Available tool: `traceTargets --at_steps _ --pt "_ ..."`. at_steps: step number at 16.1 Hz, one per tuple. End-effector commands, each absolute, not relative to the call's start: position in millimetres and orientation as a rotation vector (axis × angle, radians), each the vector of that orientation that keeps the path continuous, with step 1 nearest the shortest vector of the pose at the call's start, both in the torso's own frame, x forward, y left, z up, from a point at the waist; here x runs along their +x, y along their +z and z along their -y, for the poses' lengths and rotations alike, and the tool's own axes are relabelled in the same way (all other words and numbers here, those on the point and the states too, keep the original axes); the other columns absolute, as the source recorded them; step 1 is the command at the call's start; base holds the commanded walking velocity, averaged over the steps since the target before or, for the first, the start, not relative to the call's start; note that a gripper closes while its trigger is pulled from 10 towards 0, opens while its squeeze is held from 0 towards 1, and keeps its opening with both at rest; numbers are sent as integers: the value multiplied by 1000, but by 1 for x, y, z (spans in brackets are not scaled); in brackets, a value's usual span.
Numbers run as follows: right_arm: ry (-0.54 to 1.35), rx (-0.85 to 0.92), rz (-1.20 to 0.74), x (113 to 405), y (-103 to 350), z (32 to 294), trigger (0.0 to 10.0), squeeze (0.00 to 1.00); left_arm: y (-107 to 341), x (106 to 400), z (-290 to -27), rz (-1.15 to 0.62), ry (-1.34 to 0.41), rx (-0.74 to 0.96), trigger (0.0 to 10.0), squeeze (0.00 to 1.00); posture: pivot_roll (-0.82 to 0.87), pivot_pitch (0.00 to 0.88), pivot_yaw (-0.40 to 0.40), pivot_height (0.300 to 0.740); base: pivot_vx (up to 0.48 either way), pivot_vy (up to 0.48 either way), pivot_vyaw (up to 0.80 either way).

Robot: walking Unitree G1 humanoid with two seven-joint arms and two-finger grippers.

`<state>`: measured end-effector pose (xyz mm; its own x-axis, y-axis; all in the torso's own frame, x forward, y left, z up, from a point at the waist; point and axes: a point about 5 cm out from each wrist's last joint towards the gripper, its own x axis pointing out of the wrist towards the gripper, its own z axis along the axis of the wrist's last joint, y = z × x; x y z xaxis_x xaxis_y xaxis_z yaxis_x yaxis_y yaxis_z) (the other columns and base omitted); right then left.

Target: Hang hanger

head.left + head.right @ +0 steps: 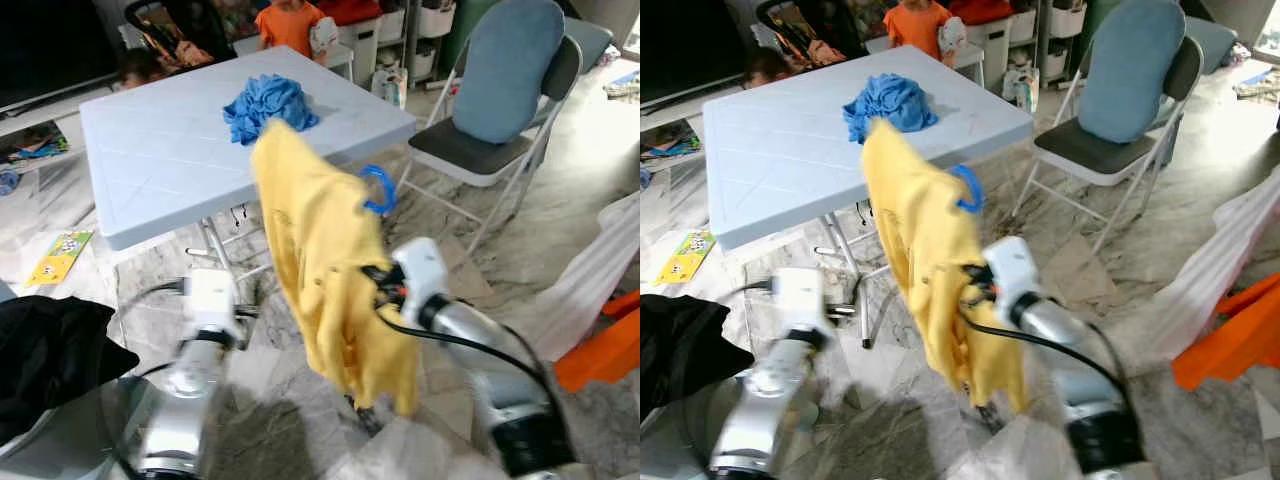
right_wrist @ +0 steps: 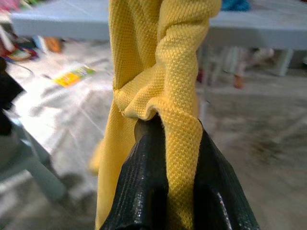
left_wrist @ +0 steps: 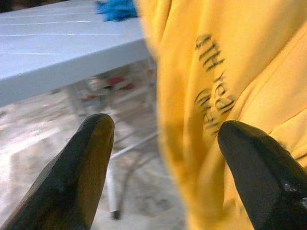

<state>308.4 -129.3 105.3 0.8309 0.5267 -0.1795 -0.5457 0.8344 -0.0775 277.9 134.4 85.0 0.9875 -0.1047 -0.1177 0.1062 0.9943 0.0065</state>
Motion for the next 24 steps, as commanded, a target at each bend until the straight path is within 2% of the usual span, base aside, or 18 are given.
traceTargets --at_steps 1,13,18,20,24 --pt "594 -120 -79 310 119 120 10000 0 89 278 -145 -100 -81 24 10000 0 -141 0 62 740 0 0 0" --pt "622 -123 -77 304 118 115 10000 0 88 277 -146 -102 -89 15 10000 0 -141 0 63 740 303 0 74" --pt "686 -119 -88 299 118 110 10000 0 84 278 -145 -134 -80 27 10000 0 -141 0 60 740 0 0 0" --pt "767 -110 -93 296 124 106 10000 0 84 280 -139 -138 -137 28 10000 0 -140 0 59 740 0 0 0" --pt "886 -101 -78 293 140 95 10000 0 93 288 -110 -95 -342 82 10000 0 -146 0 56 740 0 0 0"
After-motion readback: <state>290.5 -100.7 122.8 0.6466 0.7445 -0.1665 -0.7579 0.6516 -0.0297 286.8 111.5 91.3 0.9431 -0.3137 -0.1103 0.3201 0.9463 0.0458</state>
